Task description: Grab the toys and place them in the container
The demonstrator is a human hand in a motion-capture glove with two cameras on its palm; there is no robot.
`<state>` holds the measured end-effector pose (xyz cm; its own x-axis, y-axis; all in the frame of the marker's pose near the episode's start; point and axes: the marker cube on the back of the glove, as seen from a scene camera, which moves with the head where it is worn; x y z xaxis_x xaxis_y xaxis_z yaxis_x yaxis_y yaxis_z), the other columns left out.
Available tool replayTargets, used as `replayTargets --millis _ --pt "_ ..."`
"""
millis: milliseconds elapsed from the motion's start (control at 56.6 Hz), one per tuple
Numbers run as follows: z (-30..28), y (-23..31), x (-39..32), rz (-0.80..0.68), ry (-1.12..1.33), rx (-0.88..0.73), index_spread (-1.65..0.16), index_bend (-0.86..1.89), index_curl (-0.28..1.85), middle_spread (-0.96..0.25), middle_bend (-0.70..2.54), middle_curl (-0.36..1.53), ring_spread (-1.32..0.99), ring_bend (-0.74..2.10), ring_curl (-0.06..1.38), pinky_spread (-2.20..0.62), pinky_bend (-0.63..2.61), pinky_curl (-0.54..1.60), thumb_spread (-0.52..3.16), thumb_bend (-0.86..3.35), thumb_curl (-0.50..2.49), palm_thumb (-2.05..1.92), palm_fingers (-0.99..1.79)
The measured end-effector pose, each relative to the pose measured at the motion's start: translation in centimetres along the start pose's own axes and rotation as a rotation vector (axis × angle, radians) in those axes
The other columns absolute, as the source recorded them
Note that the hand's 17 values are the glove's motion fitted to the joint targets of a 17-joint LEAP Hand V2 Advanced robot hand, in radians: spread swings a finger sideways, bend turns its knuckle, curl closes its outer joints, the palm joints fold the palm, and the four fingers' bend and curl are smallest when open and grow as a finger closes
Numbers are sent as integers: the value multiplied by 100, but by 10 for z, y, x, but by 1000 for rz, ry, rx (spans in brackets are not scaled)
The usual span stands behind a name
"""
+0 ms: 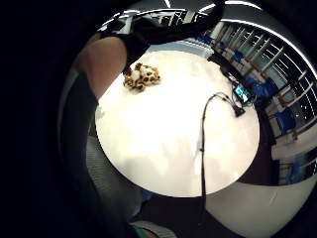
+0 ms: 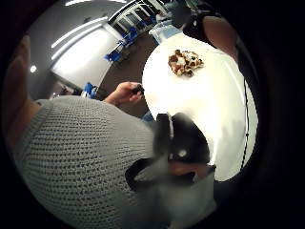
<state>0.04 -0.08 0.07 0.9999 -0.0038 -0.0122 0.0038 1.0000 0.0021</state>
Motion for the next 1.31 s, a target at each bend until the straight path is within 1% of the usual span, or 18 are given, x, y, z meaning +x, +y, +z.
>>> replayTargets --millis 124,212,265,335,388,477,547,618,671,777,847,900,971,1042,1094,1165,1218,1306 --pt "3 -3 -1 -1 16 -12 -28 33 13 -17 15 5 -15 24 7 1 50 16 87 14 8 16 28" --pt "10 -11 -1 -4 3 -35 -33 35 17 -20 16 7 -18 26 9 1 53 20 110 14 12 14 25" --pt "15 -26 1 -9 -41 -69 -35 34 19 -21 16 8 -20 27 10 1 54 21 119 13 14 13 24" --pt "27 -63 1 -55 -85 -140 -38 33 20 -22 17 10 -21 29 11 1 55 22 128 13 16 12 22" --pt "41 -98 -7 -101 -56 -173 -38 26 20 -22 16 12 -21 31 13 1 60 25 132 12 18 10 16" --pt "54 -165 -18 -167 -54 -197 -38 14 20 -21 17 14 -20 32 15 2 68 28 136 8 19 6 6" --pt "64 -210 -30 -198 -28 -196 -38 14 20 -21 17 16 -18 33 16 2 73 30 137 6 20 4 0" --pt "77 -242 -39 -234 22 -210 -38 14 20 -20 17 17 -18 35 17 2 76 31 138 4 21 3 -2" --pt "85 -254 -40 -264 52 -224 -37 15 21 -20 18 19 -17 36 18 2 77 31 139 3 22 3 -3" --pt "108 -264 -34 -268 82 -269 -37 15 22 -20 17 21 -17 38 20 2 78 32 140 2 24 2 -4" --pt "133 -262 -24 -257 102 -332 -38 15 23 -20 18 22 -17 39 21 2 79 33 140 1 25 3 -3" --pt "154 -259 -17 -217 121 -378 -38 16 23 -20 18 23 -18 41 22 2 79 33 140 0 25 3 -3" --pt "189 -255 -2 -108 249 -454 -38 17 25 -20 18 24 -18 40 22 3 81 34 140 0 26 3 -2" --pt "225 -242 -9 -125 120 -583 -38 16 25 -20 16 24 -17 40 22 3 89 36 140 -1 27 4 0" --pt "247 -234 -6 -109 135 -649 -38 16 25 -19 16 25 -15 38 22 4 94 37 137 -1 28 5 -1" --pt "258 -230 -4 -94 160 -634 -38 18 27 -18 14 24 -13 35 22 5 102 39 135 -1 29 6 -3" --pt "260 -230 -7 -85 183 -621 -41 27 30 -18 12 23 -11 32 21 4 109 40 131 -2 29 5 5" --pt "263 -230 -10 -80 217 -620 -43 32 33 -17 13 22 -10 32 21 3 111 40 127 -2 30 6 10"
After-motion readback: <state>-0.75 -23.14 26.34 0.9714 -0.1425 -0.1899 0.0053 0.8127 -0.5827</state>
